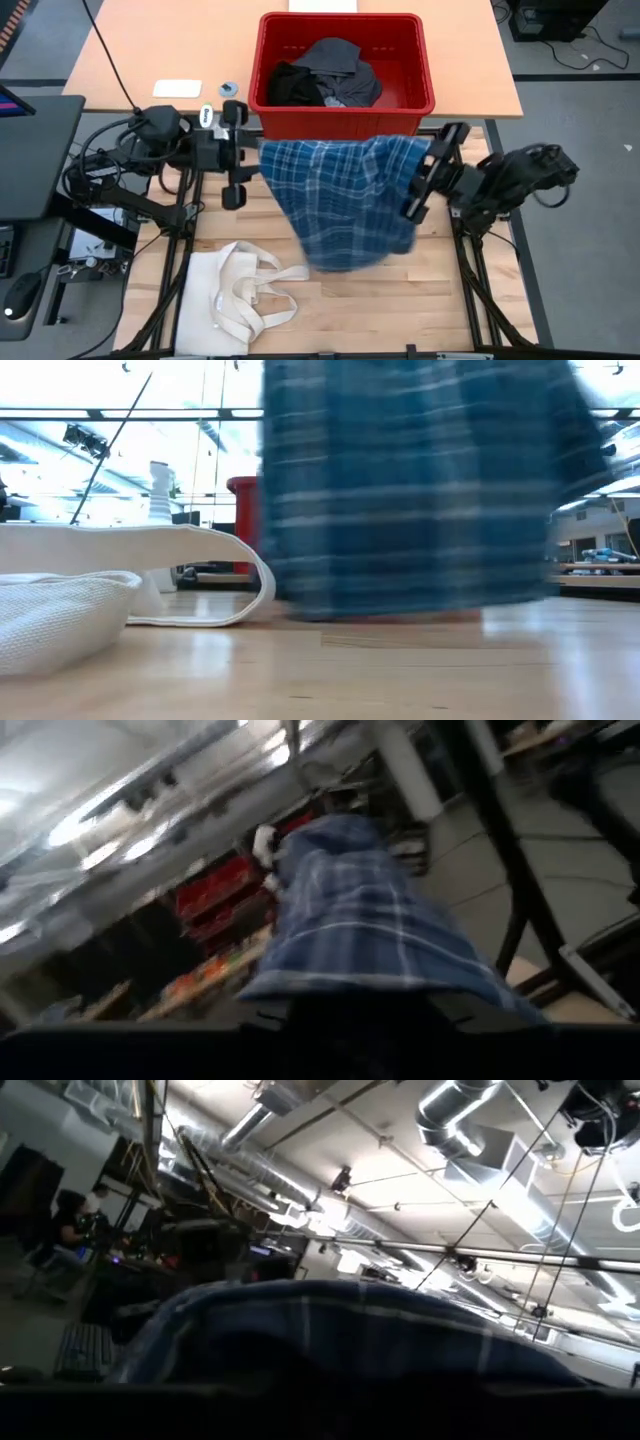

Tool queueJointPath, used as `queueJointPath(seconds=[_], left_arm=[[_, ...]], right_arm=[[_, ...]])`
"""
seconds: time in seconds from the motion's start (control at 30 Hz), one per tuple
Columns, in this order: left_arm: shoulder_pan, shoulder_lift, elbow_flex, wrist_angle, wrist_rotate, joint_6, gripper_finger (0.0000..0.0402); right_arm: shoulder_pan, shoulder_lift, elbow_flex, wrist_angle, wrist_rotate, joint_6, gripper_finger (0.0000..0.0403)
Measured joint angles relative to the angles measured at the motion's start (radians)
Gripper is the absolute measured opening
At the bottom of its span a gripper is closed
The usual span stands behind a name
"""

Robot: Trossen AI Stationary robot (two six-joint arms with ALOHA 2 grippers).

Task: Fold Laundry from Bin
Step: Fold the blue pants

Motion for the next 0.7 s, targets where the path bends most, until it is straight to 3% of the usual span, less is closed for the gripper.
queueJointPath(seconds=[0.27, 0.5, 0.7], left_arm=[[-0.074, 0.005, 0.000, 0.012, 0.011, 0.103, 0.0116], [-0.195, 0.005, 0.000, 0.029, 0.011, 0.120, 0.0116], [-0.324, 0.006, -0.001, 0.123, 0.004, 0.042, 0.0116]], right_arm=[[0.015, 0.001, 0.205, -0.279, -0.016, 0.155, 0.0145], [0.135, 0.010, 0.220, -0.290, -0.061, 0.170, 0.0142], [0.245, 0.083, 0.221, -0.227, -0.049, 0.154, 0.0142]])
